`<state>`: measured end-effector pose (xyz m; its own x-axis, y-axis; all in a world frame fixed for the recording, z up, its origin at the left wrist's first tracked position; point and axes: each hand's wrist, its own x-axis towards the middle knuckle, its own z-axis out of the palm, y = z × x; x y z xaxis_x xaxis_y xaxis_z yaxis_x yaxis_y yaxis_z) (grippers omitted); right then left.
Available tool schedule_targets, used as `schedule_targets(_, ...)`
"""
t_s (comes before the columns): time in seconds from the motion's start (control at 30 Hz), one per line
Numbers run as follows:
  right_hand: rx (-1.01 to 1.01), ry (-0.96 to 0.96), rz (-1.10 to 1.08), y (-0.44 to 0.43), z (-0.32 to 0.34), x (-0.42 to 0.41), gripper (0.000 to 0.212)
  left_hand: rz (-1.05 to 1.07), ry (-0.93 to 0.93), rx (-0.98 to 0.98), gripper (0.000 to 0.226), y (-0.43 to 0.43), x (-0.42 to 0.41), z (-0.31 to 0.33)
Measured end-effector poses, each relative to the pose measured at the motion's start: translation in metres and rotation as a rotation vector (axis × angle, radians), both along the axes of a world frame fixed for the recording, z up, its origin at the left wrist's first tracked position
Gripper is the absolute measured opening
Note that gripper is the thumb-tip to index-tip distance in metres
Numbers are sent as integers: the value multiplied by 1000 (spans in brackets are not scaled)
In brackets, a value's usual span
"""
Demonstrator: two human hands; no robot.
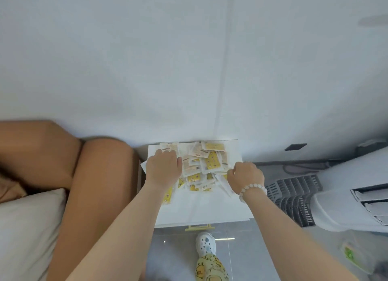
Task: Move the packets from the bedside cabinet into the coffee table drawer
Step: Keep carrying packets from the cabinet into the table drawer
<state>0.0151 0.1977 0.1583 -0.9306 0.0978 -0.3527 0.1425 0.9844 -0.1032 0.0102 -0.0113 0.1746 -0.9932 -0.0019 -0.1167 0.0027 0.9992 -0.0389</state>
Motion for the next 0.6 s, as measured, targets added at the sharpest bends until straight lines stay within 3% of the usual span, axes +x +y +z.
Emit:
schedule_targets(0.33, 82, -314, -177, 34, -111, -31, 30, 199, -235, 91, 33, -34, -3, -106)
schedule_targets(0.47, -18, -403, -271, 37, -161, -47, 59, 243, -338, 149, 34, -45, -4, -160)
schedule_targets(0.6, -162, -435, -386, 37, -204, -69, 93, 241, -486, 180, 50, -59, -5, -207)
